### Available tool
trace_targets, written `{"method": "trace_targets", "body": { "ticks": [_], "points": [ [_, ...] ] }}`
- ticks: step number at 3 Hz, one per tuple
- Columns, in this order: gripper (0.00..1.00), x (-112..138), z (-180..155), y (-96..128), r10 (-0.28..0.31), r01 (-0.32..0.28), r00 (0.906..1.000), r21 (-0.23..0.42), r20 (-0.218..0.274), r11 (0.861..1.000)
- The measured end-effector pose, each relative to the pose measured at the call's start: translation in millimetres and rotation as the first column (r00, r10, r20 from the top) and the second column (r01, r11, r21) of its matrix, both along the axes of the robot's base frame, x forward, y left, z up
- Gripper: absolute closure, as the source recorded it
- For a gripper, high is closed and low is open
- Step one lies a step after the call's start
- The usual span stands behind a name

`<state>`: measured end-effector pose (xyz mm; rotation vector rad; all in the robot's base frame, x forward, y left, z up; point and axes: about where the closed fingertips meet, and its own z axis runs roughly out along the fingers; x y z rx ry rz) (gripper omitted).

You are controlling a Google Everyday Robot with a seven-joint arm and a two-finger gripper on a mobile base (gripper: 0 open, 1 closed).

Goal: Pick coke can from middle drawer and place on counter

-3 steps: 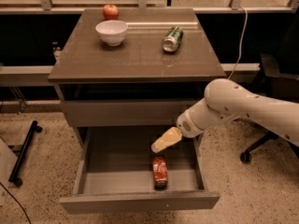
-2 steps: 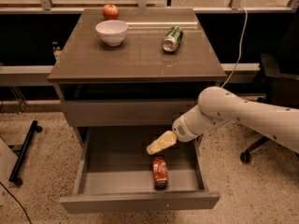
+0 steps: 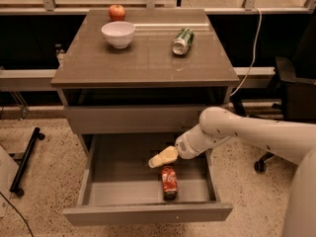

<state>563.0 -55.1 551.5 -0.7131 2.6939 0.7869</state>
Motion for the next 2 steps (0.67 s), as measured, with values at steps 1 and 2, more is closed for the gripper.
{"method": "trace_targets", "body": {
  "ticks": [1,2],
  "points": [
    [0.0,4.8,-34.2,5.0,-0.055,0.054,0.9972,-0.02,-0.05,0.998],
    [0.0,7.2,-69.0,6.9,-0.114,0.106,0.9879,-0.077,-0.105,0.991]
  ]
}}
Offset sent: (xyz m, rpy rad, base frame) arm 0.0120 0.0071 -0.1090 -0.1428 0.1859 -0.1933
